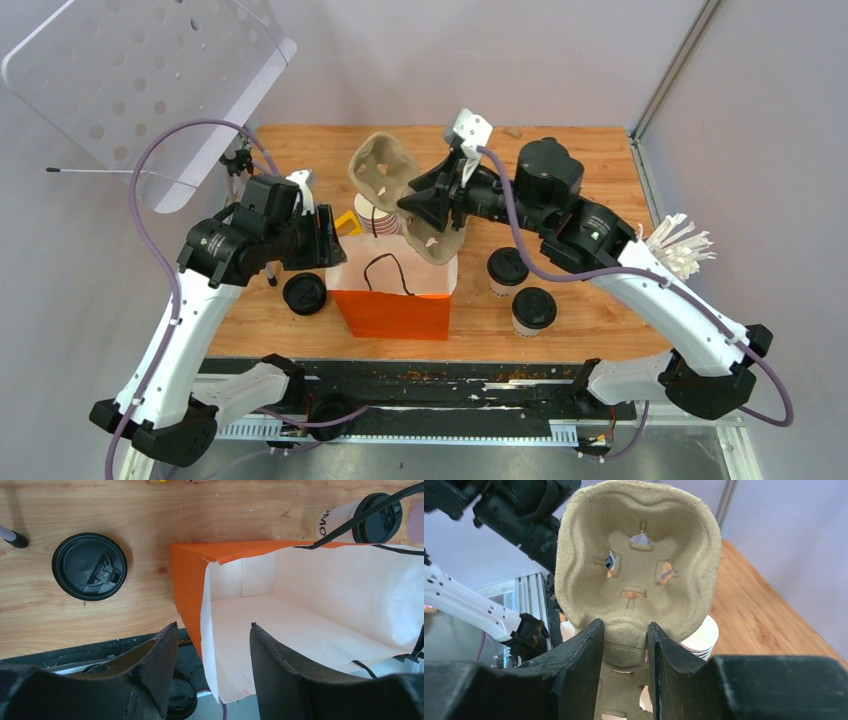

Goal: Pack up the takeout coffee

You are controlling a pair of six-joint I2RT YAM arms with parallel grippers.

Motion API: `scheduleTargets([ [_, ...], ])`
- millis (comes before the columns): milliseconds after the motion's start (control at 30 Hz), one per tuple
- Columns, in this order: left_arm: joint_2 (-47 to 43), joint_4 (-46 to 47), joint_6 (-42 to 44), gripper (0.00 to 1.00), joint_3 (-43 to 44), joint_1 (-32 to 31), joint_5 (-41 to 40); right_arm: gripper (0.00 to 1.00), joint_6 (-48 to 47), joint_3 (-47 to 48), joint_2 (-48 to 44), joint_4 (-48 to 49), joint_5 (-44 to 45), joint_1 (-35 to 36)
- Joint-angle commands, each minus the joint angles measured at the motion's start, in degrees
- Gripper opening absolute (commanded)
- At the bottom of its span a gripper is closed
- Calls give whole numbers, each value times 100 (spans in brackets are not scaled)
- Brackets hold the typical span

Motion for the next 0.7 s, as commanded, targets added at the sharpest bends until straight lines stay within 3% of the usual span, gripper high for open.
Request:
scheduleTargets([
  [0, -143, 121, -71, 61, -109, 92, 206, 36, -532, -272, 126, 696, -588, 20],
  [667, -392, 413, -167, 29, -202, 137, 449, 35, -1351, -1214, 319, 738, -1751, 20],
])
